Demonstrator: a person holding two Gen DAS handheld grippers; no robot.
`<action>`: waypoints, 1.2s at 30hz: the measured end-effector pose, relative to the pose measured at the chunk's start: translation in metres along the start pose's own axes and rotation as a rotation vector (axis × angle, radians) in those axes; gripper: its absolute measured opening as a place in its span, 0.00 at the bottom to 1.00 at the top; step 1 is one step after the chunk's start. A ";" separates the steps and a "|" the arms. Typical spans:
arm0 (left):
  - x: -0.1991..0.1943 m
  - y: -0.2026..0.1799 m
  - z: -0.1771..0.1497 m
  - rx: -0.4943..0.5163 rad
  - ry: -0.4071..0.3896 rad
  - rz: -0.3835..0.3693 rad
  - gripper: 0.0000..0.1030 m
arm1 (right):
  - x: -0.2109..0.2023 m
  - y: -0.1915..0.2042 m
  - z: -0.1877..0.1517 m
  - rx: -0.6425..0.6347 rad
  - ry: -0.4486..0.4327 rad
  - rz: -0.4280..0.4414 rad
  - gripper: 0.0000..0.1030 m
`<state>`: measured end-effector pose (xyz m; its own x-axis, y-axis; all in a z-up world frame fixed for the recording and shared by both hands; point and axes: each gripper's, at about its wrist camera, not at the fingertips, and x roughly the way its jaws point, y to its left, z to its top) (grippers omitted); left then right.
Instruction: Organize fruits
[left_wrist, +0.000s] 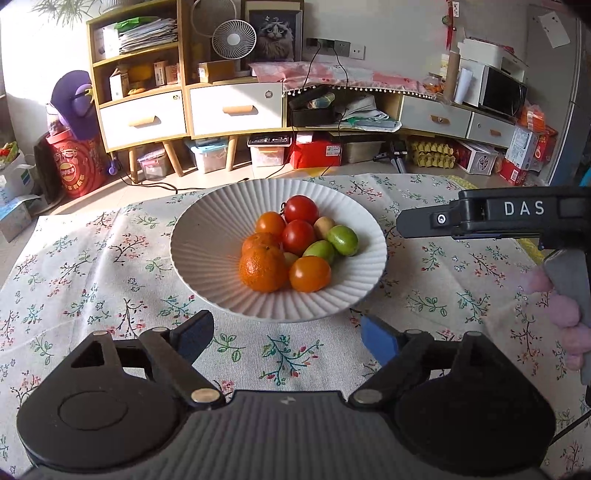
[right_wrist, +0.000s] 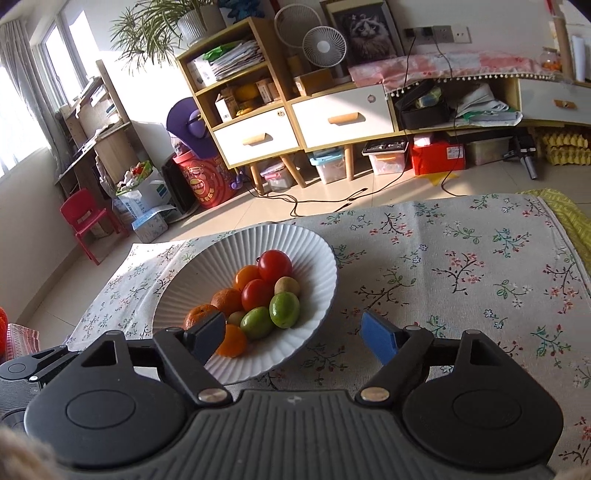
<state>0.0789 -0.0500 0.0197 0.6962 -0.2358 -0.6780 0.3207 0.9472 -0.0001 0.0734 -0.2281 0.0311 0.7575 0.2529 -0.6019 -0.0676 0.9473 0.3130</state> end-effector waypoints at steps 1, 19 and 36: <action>-0.003 0.002 -0.002 -0.011 0.008 0.009 0.84 | -0.002 0.000 -0.001 0.008 -0.004 -0.005 0.80; -0.040 0.013 -0.037 -0.137 0.094 0.125 0.94 | -0.037 0.040 -0.052 -0.069 0.030 -0.226 0.99; -0.043 0.027 -0.043 -0.188 0.063 0.220 0.94 | -0.024 0.066 -0.068 -0.196 0.053 -0.294 0.99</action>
<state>0.0304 -0.0052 0.0173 0.6926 -0.0122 -0.7212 0.0378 0.9991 0.0195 0.0063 -0.1584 0.0159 0.7287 -0.0310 -0.6841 0.0213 0.9995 -0.0226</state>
